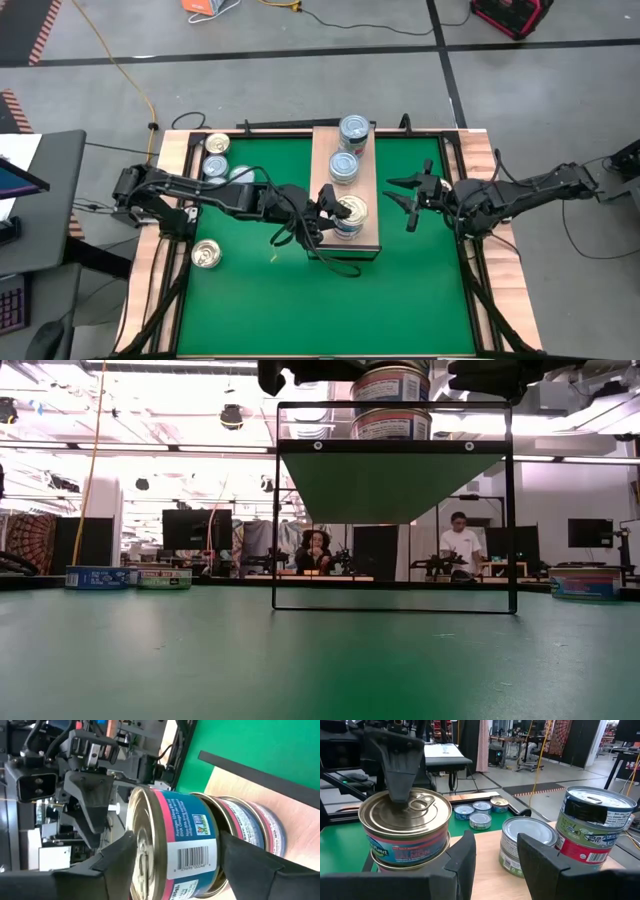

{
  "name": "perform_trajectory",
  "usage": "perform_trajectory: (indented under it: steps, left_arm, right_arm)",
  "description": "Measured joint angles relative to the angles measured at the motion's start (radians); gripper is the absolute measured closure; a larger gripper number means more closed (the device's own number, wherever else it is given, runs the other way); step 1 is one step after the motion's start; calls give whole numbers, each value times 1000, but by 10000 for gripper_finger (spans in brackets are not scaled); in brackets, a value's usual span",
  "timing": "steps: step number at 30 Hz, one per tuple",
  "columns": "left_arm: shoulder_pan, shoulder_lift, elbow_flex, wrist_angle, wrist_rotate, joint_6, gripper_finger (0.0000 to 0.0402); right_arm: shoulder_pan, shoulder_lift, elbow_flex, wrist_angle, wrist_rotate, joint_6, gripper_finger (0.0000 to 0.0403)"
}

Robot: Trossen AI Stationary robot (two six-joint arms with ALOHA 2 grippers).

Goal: Stack canned seafood by type on shelf
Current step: Stack the blue tuna can on top of the blue tuna can on the shelf

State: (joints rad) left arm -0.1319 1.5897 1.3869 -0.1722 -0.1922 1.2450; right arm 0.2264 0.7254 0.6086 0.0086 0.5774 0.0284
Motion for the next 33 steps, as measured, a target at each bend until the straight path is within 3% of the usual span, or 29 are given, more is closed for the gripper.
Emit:
perform_trajectory:
  steps: [5,12,19,26,29,33]
  left_arm:
    - [-14,-1,0,3,-56,8,118]
    - [-18,-1,27,-12,-60,19,115]
    - [-24,-1,90,-172,-1,-35,115]
    - [-49,-7,93,-189,-72,-57,115]
    - [-67,-35,93,-221,-91,-118,116]
    - [-78,-87,93,-337,-73,-321,116]
  right_arm:
    - [0,0,0,0,0,0,230]
    - [0,0,0,0,0,-1,230]
    - [0,0,1,0,0,-3,230]
    - [-8,0,1,0,0,-2,230]
    - [-13,0,1,-7,0,1,230]
    - [-10,-15,2,-88,0,35,230]
